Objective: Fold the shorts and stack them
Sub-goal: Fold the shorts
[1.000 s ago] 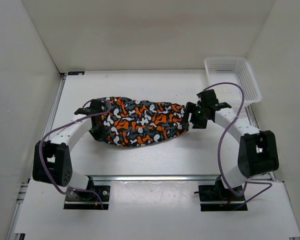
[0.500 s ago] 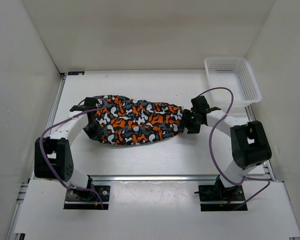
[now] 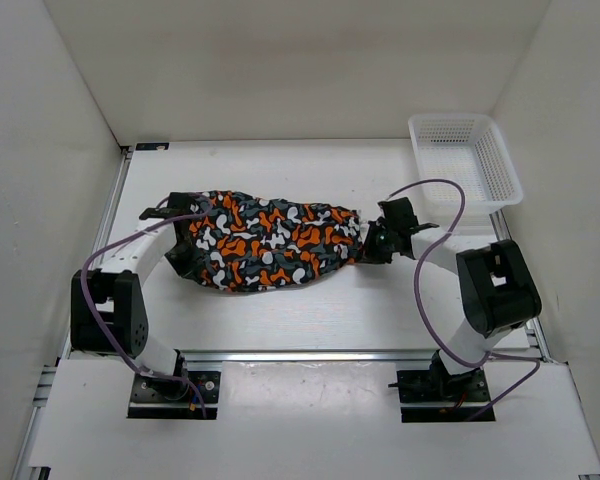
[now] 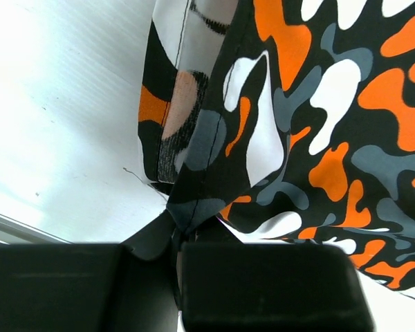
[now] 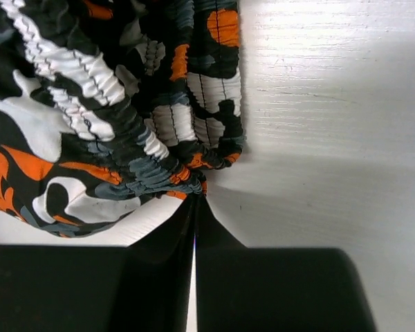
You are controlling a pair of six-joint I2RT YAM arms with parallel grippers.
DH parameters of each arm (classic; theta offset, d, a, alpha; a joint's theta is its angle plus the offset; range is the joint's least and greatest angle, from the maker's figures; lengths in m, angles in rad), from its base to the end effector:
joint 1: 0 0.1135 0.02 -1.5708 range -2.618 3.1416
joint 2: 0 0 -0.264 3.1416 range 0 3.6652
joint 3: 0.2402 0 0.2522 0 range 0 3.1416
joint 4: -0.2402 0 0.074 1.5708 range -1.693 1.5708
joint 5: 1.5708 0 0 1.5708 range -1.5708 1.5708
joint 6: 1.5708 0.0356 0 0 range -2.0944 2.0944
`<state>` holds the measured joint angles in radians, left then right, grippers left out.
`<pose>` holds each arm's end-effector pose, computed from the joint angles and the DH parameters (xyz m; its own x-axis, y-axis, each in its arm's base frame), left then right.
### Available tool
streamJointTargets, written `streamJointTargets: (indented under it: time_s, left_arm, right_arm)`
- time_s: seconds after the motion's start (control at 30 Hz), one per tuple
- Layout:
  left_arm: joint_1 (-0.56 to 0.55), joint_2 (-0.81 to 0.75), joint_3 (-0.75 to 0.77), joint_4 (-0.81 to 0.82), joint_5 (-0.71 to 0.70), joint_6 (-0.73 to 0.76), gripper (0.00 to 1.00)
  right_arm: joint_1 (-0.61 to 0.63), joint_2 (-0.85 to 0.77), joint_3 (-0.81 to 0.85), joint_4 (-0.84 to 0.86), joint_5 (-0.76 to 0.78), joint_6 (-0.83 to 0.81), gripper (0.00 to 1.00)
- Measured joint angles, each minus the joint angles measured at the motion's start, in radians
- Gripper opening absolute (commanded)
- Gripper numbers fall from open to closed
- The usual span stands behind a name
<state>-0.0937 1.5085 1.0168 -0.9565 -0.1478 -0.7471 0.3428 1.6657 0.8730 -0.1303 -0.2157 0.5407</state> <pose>0.2605 -0.0192 0.2058 -0.7757 -0.6022 -0.1890 -0.6167 0.7868 0.0241 0.3038 0.1165 0.1572 -0.8755 0.2214 -0.4295 0.0008 0.8895 0.4569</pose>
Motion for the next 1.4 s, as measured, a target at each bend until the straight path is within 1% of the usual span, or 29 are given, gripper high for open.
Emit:
streamJointTargets:
  time_s: [0.07,0.17,0.27,0.37,0.57,0.67,0.8,0.97,1.07,1.2,1.4]
  left_arm:
    - [0.0,0.005,0.003,-0.007,0.0,0.005,0.1]
    - [0.006,0.006,0.019,-0.015,0.0,0.011,0.1]
    - [0.007,0.006,0.043,-0.02,0.0,0.019,0.1]
    - [0.007,0.006,0.057,-0.019,0.0,0.025,0.1]
    - [0.007,0.006,0.058,-0.024,0.0,0.027,0.1]
    - [0.007,0.006,0.058,-0.026,0.0,0.03,0.1]
    - [0.007,0.006,0.058,-0.03,0.0,0.034,0.1]
    - [0.007,0.006,0.058,-0.031,0.001,0.04,0.1]
    - [0.007,0.005,0.06,-0.032,0.002,0.046,0.1]
    - [0.007,0.004,0.063,-0.034,0.006,0.052,0.1]
    - [0.007,0.003,0.063,-0.035,0.011,0.056,0.1]
  right_arm:
    - [0.002,-0.018,0.0,-0.01,0.004,-0.003,0.0]
    - [0.006,-0.091,0.015,-0.06,0.021,-0.018,0.0]
    - [0.011,-0.134,0.095,-0.105,0.038,-0.034,0.0]
    - [0.012,-0.148,0.15,-0.089,0.05,-0.051,0.0]
    - [0.012,-0.15,0.116,-0.078,0.052,-0.046,0.0]
    - [0.012,-0.138,0.126,-0.085,0.053,-0.045,0.0]
    - [0.012,-0.089,0.227,-0.112,0.055,-0.047,0.0]
    - [0.012,0.01,0.497,-0.146,0.068,-0.056,0.0]
    - [0.013,0.039,0.588,-0.145,0.082,-0.069,0.0]
    - [0.014,0.087,0.578,-0.151,0.109,-0.079,0.0]
    - [0.011,0.262,0.452,-0.184,0.162,-0.072,0.0]
